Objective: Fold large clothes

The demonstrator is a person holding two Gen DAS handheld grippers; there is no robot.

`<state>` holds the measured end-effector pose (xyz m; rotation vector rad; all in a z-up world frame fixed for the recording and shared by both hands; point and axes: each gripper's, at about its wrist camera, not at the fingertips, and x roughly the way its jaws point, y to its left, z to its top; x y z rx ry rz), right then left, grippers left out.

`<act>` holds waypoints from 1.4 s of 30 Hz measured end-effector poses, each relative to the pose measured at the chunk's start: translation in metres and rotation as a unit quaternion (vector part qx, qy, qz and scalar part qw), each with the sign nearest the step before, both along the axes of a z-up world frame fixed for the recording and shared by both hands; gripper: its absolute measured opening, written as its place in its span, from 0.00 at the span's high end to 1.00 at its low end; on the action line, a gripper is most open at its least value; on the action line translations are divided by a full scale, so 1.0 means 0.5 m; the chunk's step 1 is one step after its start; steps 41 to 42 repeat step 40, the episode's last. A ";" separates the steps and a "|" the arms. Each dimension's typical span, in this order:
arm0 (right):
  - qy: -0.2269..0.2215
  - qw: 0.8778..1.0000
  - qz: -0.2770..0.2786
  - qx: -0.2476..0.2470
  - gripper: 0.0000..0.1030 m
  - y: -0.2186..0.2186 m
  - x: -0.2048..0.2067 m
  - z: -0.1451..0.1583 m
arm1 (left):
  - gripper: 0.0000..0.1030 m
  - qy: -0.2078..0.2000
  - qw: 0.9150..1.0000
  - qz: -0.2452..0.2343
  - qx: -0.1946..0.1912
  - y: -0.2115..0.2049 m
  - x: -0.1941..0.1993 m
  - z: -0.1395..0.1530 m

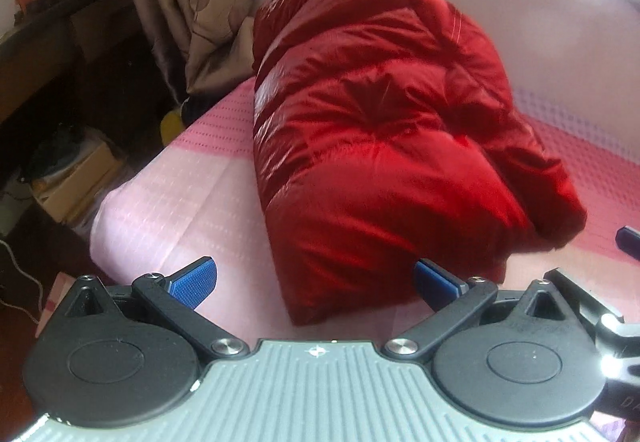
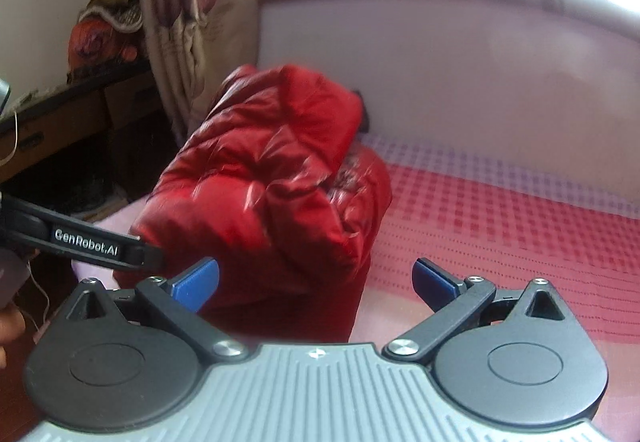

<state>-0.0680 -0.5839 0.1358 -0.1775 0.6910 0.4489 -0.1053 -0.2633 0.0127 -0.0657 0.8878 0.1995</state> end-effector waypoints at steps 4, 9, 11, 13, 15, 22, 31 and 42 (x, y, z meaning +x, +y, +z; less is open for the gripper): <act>0.007 1.000 0.005 -0.016 0.00 0.007 -0.006 -0.008 | 0.00 0.012 1.000 0.000 0.000 -0.004 -0.011 -0.005; 0.022 1.000 -0.001 -0.017 0.00 -0.002 -0.002 -0.019 | 0.00 0.021 1.000 0.003 0.002 -0.006 -0.009 -0.012; 0.025 1.000 -0.001 -0.019 0.00 -0.004 0.000 -0.022 | 0.00 0.022 1.000 0.001 0.000 -0.007 -0.010 -0.014; 0.028 0.999 -0.002 -0.020 0.00 -0.006 0.002 -0.024 | 0.00 0.021 1.000 -0.002 0.007 -0.012 -0.011 -0.016; 0.031 0.999 -0.001 -0.021 0.00 -0.006 0.002 -0.026 | 0.00 0.022 1.000 -0.005 0.007 -0.014 -0.013 -0.017; 0.036 0.999 0.000 -0.029 0.00 -0.005 0.001 -0.035 | 0.00 0.019 1.000 -0.007 0.006 -0.015 -0.017 -0.021; 0.040 0.999 0.002 -0.031 0.00 -0.011 0.003 -0.041 | 0.00 0.009 1.000 -0.010 0.010 -0.017 -0.022 -0.023; 0.037 0.999 0.006 -0.031 0.00 -0.010 0.001 -0.040 | 0.00 -0.007 0.999 -0.025 0.023 -0.031 -0.033 -0.012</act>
